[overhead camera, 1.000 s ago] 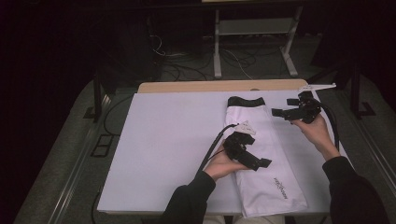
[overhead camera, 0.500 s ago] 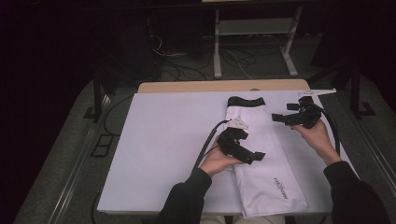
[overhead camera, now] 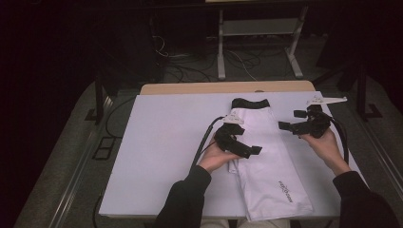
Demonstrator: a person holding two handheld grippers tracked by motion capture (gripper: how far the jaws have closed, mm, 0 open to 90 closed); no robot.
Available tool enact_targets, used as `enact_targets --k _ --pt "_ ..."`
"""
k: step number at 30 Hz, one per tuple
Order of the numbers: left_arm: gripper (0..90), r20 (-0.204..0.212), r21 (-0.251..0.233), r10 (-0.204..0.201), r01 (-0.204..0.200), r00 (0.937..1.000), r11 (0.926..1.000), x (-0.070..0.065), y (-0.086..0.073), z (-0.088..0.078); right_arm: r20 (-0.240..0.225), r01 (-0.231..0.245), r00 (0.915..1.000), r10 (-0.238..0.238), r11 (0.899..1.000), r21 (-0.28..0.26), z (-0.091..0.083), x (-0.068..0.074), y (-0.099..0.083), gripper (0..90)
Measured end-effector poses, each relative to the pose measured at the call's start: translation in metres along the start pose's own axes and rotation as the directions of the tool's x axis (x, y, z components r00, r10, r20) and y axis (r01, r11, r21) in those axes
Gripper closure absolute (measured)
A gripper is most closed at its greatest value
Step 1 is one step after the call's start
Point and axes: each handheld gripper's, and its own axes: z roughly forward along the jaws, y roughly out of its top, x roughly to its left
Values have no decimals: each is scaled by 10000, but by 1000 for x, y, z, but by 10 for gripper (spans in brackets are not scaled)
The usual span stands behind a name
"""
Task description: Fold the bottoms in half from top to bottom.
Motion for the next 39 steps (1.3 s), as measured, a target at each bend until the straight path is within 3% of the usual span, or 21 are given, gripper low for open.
enact_targets --k 6,18,29,39 --pt "0 -176 50 -84 85 9998 10000 12 0 -3 -12 79 10000 -79 10000 46 0 4 -4 0" --pt "0 -635 -114 -505 499 9967 9987 43 4 -7 -24 63 10000 -61 9983 574 17 0 -10 0" --pt "0 -906 -324 -970 945 9911 9950 68 0 -7 -14 -26 10000 26 9980 634 25 -5 -12 0" --pt "0 -1117 -86 -1070 1067 9880 9943 82 1 -6 -20 -146 9999 147 9985 522 27 -11 -11 0"
